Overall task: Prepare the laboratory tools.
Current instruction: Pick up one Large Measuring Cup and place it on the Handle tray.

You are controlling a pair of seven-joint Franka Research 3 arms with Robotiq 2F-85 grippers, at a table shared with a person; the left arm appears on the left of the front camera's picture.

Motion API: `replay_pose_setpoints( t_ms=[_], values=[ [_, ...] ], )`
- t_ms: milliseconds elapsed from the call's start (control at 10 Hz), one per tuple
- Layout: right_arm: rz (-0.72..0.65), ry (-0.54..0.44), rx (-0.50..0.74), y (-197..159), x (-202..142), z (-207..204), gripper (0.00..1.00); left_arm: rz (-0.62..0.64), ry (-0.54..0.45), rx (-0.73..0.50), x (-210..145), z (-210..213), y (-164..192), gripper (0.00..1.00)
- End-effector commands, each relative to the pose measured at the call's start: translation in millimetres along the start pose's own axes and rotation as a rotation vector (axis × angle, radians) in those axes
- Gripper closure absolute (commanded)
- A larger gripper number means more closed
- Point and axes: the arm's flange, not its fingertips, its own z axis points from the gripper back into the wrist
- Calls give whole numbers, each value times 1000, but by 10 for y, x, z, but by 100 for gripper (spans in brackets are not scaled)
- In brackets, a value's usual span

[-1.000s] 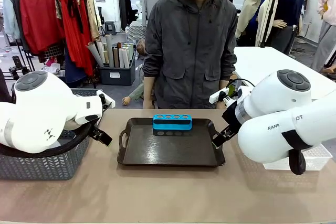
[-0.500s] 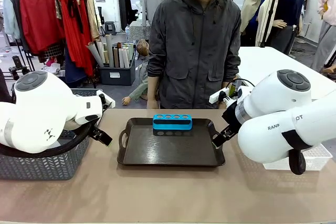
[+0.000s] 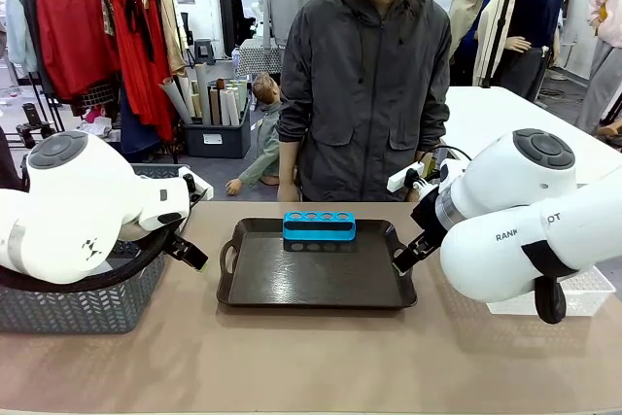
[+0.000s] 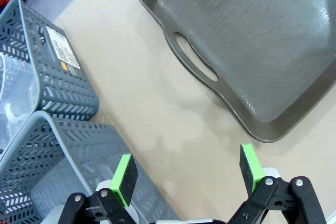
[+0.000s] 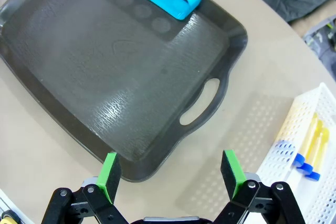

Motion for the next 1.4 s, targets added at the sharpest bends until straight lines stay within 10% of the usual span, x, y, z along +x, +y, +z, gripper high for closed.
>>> replay_pose_setpoints(
  t_ms=[0, 1300],
  values=[
    [0, 0, 0, 0, 0, 0, 0, 0, 0, 0, 0, 1, 0, 0],
    [161, -137, 279, -721, 85, 1204, 0, -200, -111, -401, 1077, 1071, 62, 0]
  ],
)
